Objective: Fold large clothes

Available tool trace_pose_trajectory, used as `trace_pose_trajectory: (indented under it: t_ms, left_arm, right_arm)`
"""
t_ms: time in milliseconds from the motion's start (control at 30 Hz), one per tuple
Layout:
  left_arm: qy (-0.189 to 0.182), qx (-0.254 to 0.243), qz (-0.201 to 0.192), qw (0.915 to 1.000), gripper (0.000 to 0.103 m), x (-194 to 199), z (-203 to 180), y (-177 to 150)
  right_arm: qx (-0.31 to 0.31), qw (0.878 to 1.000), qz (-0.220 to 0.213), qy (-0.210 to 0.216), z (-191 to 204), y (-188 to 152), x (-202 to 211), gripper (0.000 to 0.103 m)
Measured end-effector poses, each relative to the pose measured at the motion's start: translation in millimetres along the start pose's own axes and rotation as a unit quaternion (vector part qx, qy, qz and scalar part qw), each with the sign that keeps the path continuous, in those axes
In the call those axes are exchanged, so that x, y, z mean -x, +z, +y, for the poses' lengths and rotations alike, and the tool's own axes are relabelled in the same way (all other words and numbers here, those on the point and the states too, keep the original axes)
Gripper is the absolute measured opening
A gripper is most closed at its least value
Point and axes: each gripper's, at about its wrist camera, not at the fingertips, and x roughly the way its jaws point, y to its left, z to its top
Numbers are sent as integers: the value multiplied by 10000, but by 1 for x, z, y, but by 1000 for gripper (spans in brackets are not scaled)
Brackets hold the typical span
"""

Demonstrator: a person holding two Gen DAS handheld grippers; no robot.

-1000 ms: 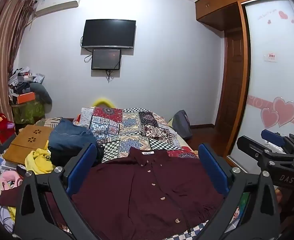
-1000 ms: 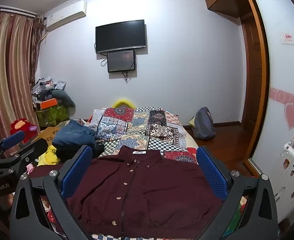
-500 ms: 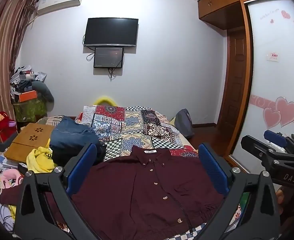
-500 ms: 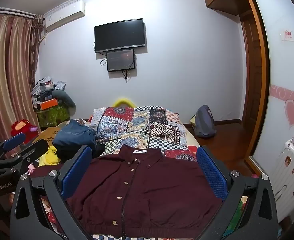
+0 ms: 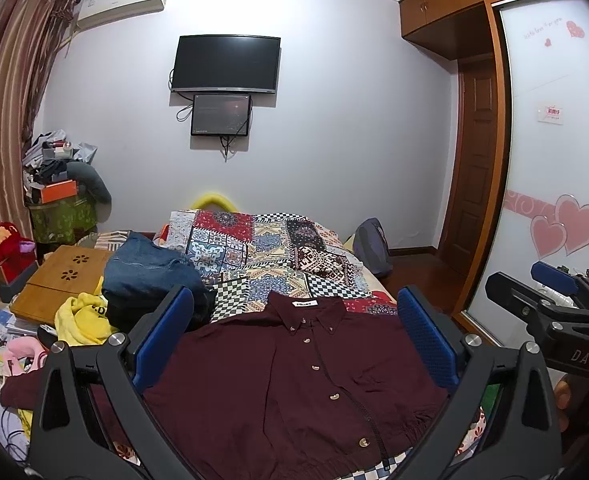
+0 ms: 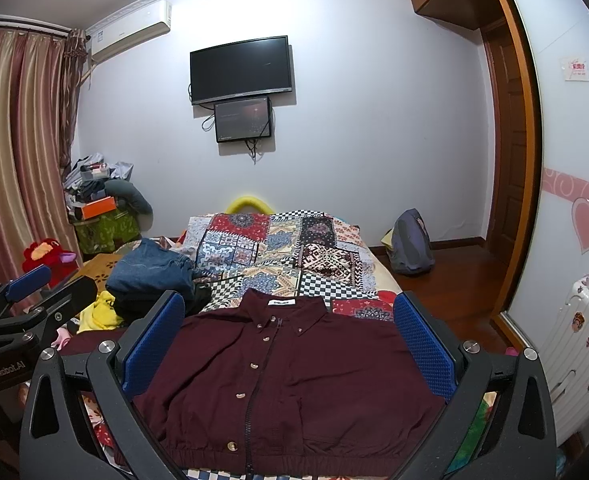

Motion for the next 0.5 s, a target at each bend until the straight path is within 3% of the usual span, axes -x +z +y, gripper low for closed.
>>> trace_pose_trajectory:
  t_ms: [500]
  left_arm:
    - [39,32,33,10000,102,-3,1,-2]
  right_arm:
    - [25,10000,42,42,6,1,-1,103]
